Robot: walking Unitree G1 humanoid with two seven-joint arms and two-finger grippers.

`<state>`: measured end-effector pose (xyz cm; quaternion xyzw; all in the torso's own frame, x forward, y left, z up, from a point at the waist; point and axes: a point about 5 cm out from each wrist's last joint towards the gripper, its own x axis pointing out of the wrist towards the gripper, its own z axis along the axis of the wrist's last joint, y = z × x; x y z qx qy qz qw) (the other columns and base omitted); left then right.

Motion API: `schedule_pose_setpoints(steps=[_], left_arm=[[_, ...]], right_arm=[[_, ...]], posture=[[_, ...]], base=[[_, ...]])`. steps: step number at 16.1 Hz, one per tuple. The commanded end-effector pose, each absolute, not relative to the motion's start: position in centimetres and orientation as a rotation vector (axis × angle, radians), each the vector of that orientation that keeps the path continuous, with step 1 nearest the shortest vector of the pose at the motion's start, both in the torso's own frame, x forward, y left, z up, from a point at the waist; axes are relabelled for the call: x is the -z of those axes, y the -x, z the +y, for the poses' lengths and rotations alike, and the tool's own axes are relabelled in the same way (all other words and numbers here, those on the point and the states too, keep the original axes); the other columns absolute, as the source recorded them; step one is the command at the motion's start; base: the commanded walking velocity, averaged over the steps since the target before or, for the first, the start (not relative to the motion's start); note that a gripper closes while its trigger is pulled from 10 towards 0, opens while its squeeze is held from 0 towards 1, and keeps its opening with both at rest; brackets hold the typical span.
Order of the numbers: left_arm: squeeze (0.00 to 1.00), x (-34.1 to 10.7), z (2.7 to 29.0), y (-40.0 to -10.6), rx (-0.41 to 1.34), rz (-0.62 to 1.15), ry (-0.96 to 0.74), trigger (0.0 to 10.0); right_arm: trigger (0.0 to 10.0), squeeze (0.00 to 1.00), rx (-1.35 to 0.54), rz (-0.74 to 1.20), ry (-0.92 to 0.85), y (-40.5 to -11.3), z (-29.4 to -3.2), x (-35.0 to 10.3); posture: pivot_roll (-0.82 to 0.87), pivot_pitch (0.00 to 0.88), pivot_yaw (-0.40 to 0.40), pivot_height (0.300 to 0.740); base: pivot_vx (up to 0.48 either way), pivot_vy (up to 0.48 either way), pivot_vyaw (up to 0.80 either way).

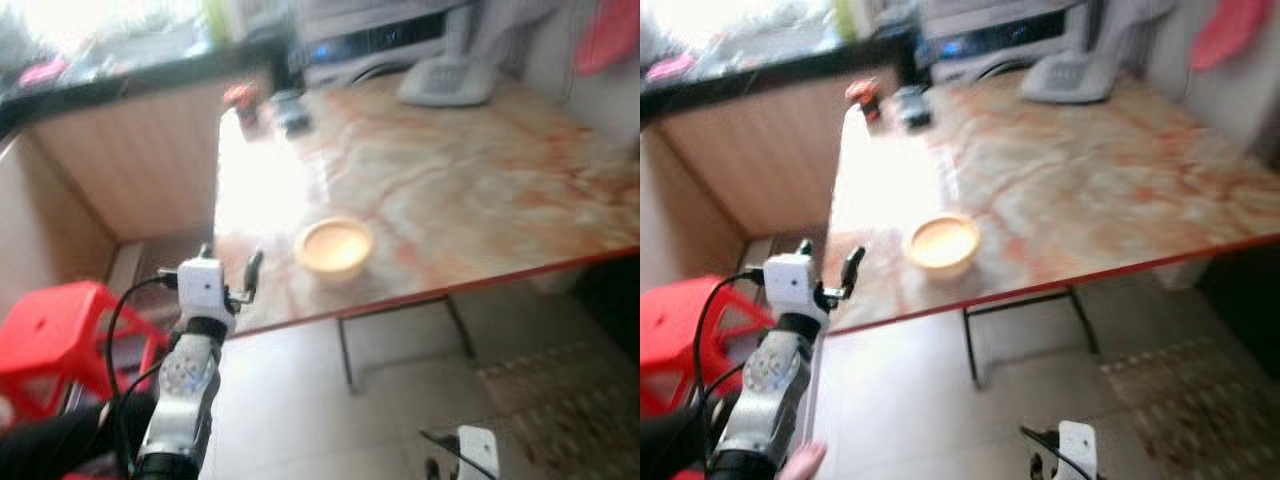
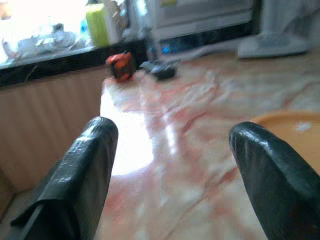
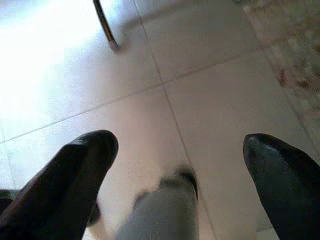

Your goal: Restocking fridge

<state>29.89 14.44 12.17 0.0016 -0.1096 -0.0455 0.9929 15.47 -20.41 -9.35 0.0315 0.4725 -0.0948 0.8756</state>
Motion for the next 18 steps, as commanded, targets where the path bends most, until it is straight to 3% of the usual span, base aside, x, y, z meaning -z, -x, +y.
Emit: schedule_pose_setpoints(steps=[1, 9, 12, 15, 18], left_arm=[[0.0, -12.3, 14.1, -29.8, 0.103, -0.223, -0.006, 10.0], [0.0, -12.3, 13.9, -29.9, 0.103, -0.222, -0.001, 10.0], [0.0, -12.1, 13.8, -29.8, 0.102, -0.212, 0.015, 10.0], [0.0, -11.0, 13.6, -29.6, 0.099, -0.133, 0.136, 10.0], [0.0, -10.7, 12.4, -29.8, 0.128, -0.046, 0.398, 10.0]], right_arm=[[10.0, 0.0, 0.206, 1.009, -0.068, -14.8, -20.6, 9.6], [10.0, 0.0, 0.193, 1.01, -0.057, -14.9, -20.7, 9.5], [10.0, 0.0, 0.192, 1.01, -0.057, -14.9, -20.7, 9.5], [10.0, 0.0, 0.188, 1.011, -0.053, -14.9, -20.7, 9.5], [10.0, 0.0, 0.185, 1.012, -0.047, -14.9, -20.7, 9.5]], posture=[[-0.07, 0.0, 0.128, 0.74], [-0.08, 0.0, 0.124, 0.74], [-0.07, 0.0, 0.123, 0.74], [-0.07, 0.0, 0.121, 0.74], [-0.07, 0.0, 0.12, 0.74]], base=[[0.285, 0.0, 0.0], [0.286, 0.0, 0.0], [0.0, 0.0, 0.0], [0.0, 0.0, 0.0], [0.0, 0.0, 0.0]])
